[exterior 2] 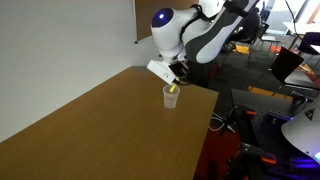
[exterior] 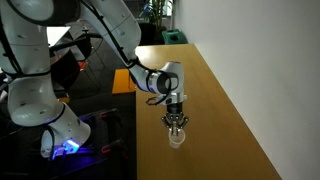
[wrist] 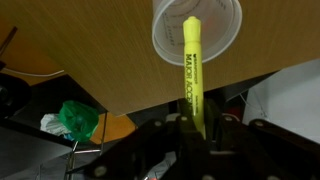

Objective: Pick the marker from the cup and put it on the table

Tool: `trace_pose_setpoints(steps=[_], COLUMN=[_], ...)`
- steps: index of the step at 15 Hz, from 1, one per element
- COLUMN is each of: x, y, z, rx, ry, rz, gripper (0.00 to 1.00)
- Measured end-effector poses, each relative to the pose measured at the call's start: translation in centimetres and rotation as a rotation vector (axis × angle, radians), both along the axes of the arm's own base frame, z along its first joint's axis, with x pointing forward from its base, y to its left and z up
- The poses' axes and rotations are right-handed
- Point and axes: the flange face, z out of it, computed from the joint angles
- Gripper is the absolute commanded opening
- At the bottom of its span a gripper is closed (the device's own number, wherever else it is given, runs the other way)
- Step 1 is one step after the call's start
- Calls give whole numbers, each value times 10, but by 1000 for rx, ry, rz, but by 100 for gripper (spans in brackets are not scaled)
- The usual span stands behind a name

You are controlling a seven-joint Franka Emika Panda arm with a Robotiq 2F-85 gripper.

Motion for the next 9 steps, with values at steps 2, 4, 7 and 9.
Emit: trace_pose_setpoints(steps=[2, 4, 7, 9], x=[-4, -4, 3, 9], y=[3, 6, 7, 12], z=[18, 37, 63, 72], rx=[-34, -46, -47, -39], ry=[-28, -61, -114, -148], rz=[-2, 5, 20, 54], gripper=[5, 5, 5, 5])
